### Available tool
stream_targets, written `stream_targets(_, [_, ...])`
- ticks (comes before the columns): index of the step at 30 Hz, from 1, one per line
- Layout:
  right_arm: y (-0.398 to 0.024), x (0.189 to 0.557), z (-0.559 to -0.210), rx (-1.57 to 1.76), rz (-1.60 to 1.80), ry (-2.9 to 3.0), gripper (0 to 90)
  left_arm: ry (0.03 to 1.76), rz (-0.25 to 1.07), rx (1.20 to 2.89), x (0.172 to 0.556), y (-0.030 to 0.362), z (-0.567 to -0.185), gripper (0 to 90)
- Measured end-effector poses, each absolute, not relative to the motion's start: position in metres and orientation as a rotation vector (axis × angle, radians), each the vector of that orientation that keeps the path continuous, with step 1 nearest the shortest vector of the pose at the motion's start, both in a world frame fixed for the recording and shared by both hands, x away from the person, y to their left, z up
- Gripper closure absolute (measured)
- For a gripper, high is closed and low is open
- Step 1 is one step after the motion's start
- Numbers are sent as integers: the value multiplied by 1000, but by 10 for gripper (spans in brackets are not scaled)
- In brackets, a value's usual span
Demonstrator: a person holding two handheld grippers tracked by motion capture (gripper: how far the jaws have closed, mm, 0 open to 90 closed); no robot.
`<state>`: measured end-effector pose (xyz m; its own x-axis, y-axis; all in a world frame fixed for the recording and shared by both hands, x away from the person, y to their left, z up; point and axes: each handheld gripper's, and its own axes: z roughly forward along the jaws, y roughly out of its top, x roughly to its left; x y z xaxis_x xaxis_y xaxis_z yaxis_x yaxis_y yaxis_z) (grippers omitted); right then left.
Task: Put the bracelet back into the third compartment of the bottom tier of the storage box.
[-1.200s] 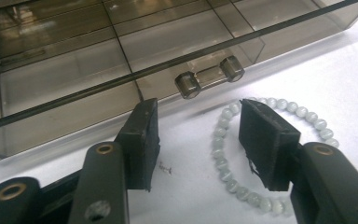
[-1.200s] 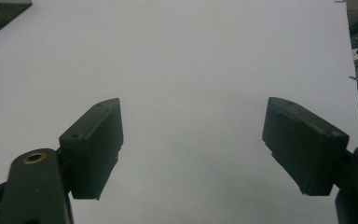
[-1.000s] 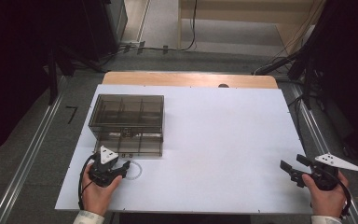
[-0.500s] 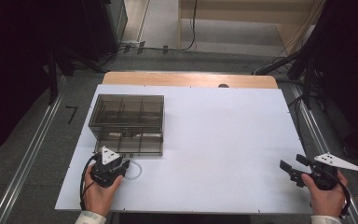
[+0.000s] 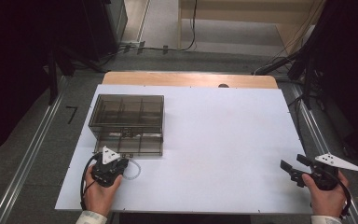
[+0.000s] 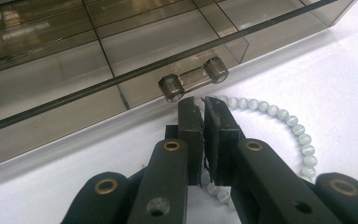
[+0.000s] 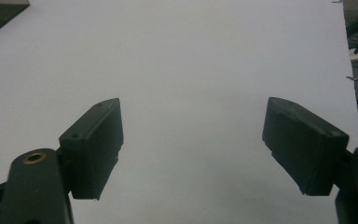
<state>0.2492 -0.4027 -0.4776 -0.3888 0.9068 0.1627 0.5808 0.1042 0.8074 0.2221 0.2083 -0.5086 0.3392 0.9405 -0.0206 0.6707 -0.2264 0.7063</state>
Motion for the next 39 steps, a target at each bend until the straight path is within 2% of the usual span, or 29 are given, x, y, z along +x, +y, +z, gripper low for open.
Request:
stream_targets(19, [-403, 249, -477, 1452, 1187, 2011, 186, 1415, 511, 1945, 222, 211, -506, 881])
stream_targets(39, [-403, 249, -476, 1448, 1184, 2010, 186, 1332, 489, 1880, 208, 204, -484, 882])
